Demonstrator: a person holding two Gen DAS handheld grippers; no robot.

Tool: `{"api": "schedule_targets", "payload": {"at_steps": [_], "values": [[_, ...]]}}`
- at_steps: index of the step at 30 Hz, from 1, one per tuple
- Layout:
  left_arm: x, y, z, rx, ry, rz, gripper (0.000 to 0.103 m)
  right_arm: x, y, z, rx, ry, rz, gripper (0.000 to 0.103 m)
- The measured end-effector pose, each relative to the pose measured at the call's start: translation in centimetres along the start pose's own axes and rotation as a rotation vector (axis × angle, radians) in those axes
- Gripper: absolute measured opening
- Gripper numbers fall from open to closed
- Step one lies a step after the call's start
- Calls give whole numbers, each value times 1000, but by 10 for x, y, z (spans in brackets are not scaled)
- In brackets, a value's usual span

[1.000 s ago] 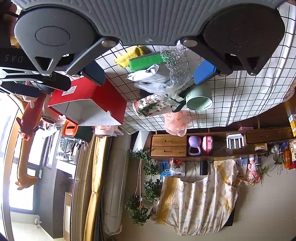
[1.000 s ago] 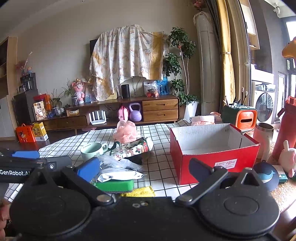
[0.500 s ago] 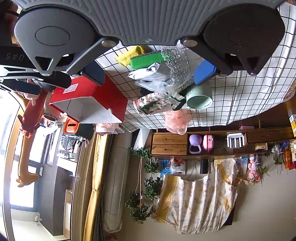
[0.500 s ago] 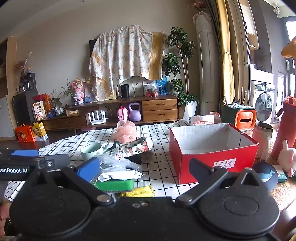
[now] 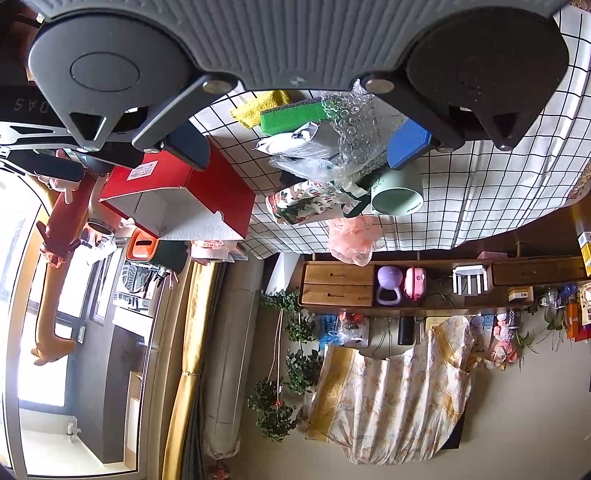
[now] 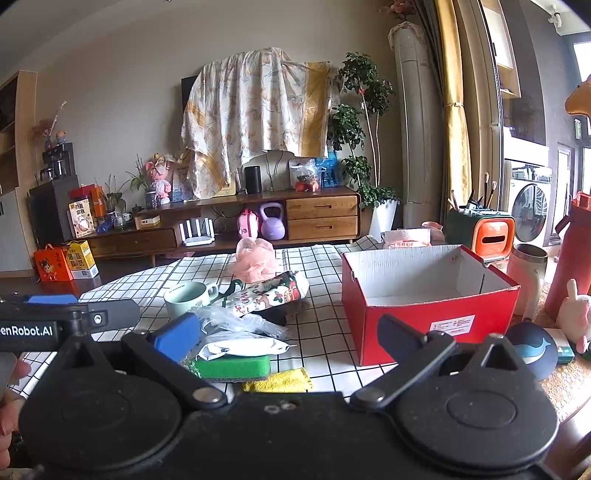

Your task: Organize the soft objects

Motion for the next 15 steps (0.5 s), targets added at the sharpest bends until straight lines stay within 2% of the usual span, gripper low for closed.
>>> {"api": "schedule_targets", "payload": {"at_steps": [15], "values": [[5, 2, -3, 4, 29, 16, 103, 7, 2, -4, 9, -14, 17, 102]]}}
Point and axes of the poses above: each gripper's, at about its wrist camera, not at the fingertips, and z roughly against the way its jaws point, x to its left, y to its underside, the point moved 5 cm from there along -z, roughly the way its jaws point, and after that the axes turned 2 degrees about -z, right-handed, at the moved point
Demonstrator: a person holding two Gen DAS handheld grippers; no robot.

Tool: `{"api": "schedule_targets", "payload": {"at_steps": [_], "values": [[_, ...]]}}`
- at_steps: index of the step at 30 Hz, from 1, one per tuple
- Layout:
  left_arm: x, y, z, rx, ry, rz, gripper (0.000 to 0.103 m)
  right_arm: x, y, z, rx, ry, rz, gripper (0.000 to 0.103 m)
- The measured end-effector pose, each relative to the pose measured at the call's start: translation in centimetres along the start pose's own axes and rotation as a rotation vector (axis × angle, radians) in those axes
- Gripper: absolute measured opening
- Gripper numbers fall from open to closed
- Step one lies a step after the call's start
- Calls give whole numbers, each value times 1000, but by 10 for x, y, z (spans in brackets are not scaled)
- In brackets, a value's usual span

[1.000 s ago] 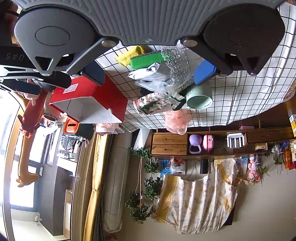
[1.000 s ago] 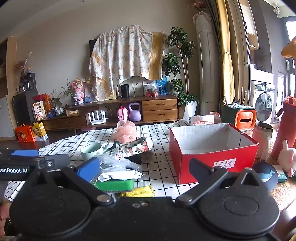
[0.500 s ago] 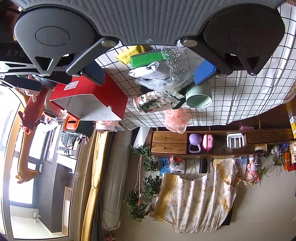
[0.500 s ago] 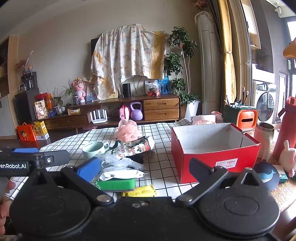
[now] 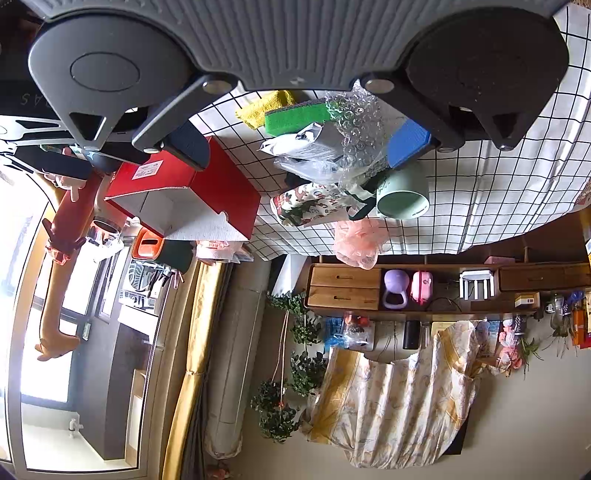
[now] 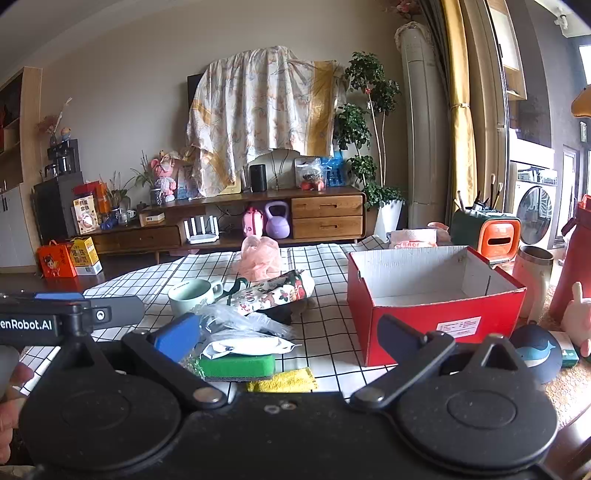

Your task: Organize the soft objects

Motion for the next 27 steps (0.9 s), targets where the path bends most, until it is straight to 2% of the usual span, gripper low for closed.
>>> {"api": "schedule_targets", "payload": {"at_steps": [9, 17, 22, 27], "values": [[33, 3, -12, 18, -61, 44, 103, -1, 5, -17, 32, -29, 5, 102], [68, 20, -31, 79, -128, 70, 103, -7, 15, -45, 113, -59, 18, 102], [74, 39, -53, 154, -136, 55, 103, -4, 26, -67, 171, -110, 57, 100], [81, 41, -75, 153, -144, 44, 103, 3, 30, -91, 215, -149, 94, 98]]}}
Point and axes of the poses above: each gripper's, at about its wrist camera, not at the fingertips, and z roughly against the way its jaws point, x to its left, y to its underside, the point moved 5 cm from there along -z, roughly the way its jaws point, and after that the axes turned 2 degrees about -z, right-handed, at the moved point
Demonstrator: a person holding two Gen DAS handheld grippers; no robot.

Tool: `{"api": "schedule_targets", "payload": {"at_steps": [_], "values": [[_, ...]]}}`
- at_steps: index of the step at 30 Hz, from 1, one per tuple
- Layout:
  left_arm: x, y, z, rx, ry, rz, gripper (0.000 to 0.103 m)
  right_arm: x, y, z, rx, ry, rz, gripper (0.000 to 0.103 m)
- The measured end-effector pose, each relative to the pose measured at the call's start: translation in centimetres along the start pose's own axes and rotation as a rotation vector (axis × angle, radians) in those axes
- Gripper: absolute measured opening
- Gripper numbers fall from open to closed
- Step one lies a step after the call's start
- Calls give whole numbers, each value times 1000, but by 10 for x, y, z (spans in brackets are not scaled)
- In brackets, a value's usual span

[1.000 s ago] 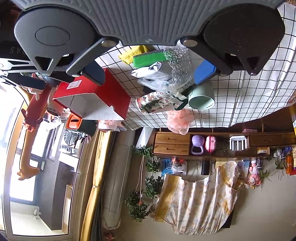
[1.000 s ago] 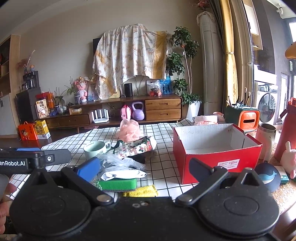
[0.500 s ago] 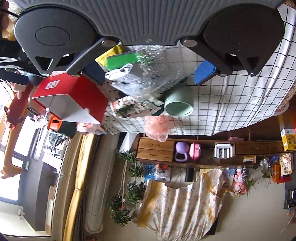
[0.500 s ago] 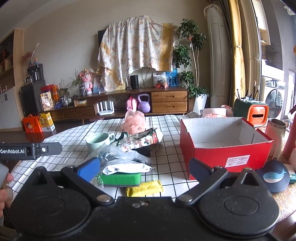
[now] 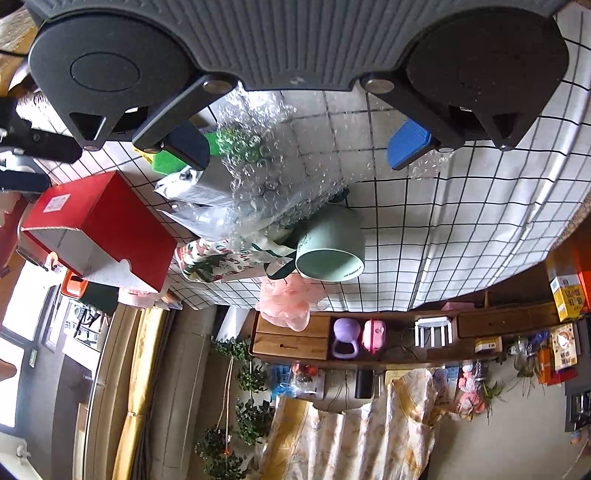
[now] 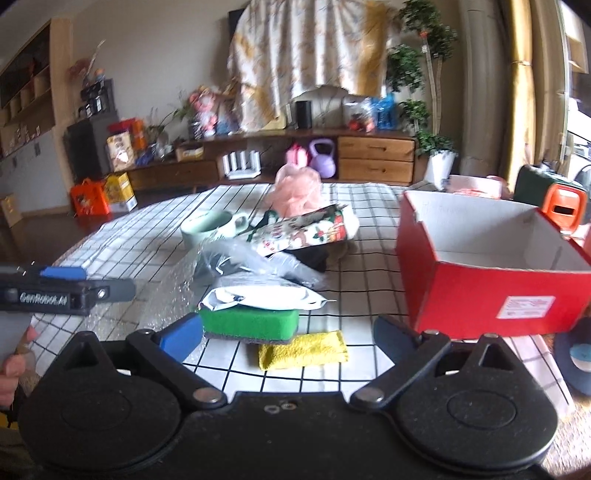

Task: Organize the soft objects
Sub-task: 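Grasp the yellow cloth with the right tool while the left tool grasps the bubble wrap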

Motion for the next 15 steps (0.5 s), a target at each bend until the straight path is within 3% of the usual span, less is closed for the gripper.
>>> {"api": "schedule_targets", "payload": {"at_steps": [7, 15], "values": [[10, 3, -36, 76, 9, 49, 103, 2, 1, -29, 50, -39, 47, 96], [31, 30, -66, 182, -8, 75, 103, -9, 28, -74, 162, -11, 99, 96]]}}
Point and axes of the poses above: each gripper's, at about its wrist camera, not at the fingertips, and z roughly against the way its jaws point, x to its left, y to its underside, the point moved 5 cm from there along -z, roughly the way its jaws point, and after that the axes turned 2 degrees about -z, right-handed, at the moved point
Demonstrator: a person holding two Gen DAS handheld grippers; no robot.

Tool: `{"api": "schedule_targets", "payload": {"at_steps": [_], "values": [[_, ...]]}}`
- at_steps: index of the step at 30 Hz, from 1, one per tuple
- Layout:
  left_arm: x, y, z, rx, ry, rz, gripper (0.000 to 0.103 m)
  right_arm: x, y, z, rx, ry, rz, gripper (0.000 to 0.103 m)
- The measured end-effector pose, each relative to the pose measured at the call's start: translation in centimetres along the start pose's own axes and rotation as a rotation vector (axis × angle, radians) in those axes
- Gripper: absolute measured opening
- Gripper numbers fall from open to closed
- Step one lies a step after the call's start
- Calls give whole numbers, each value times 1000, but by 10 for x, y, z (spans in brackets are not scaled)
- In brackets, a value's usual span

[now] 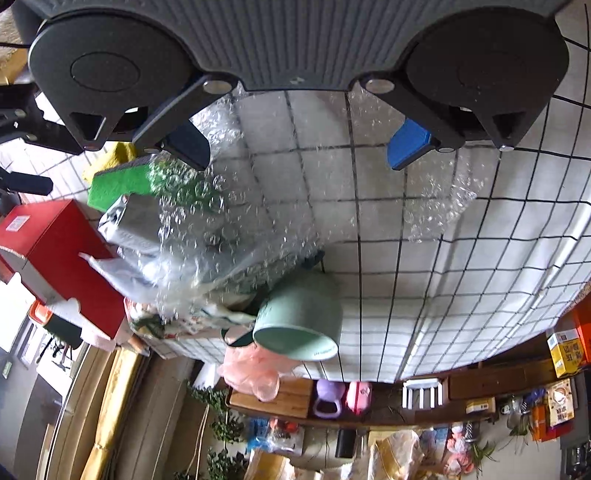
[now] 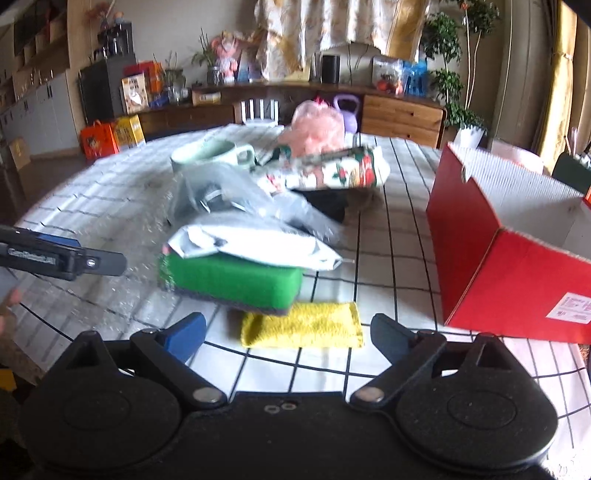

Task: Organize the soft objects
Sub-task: 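Grasp the yellow cloth with the right tool while the left tool grasps the bubble wrap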

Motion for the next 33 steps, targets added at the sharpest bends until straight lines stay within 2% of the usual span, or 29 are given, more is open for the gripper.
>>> {"api": "schedule_targets", "payload": {"at_steps": [5, 9, 16, 18, 20, 21, 24, 25, 29, 33], "values": [[8, 10, -18, 69, -3, 24, 103, -4, 5, -27, 34, 9, 21, 96], [10, 10, -24, 66, -12, 20, 103, -8, 4, -42, 36, 10, 21, 98], [2, 12, -29, 61, -52, -57, 100, -10, 7, -59, 56, 5, 20, 101], [2, 12, -29, 54, -69, -70, 91, -10, 8, -59, 49, 4, 26, 101], [1, 12, -28, 42, -95, -87, 74, -9, 8, -59, 47, -1, 32, 100], [1, 12, -27, 36, -108, -96, 71, -8, 8, -58, 45, -1, 35, 100], [4, 10, -26, 19, -127, -104, 45, -8, 8, -58, 41, 2, 32, 99], [5, 9, -25, 14, -133, -105, 34, -7, 9, -57, 38, 3, 32, 98], [10, 6, -25, 6, -132, -83, 21, -8, 8, -55, 32, 6, 31, 93], [15, 4, -23, 8, -132, -58, 17, -7, 8, -53, 31, 12, 34, 92]]}}
Point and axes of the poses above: each gripper's, at about its wrist camera, not at the fingertips, and z roughly against the way its jaws point, x to its left, y to its underside, the point moved 5 cm from there along -z, roughly the way its jaws point, and after that the axes turned 2 degrees about -z, right-handed, at the moved point
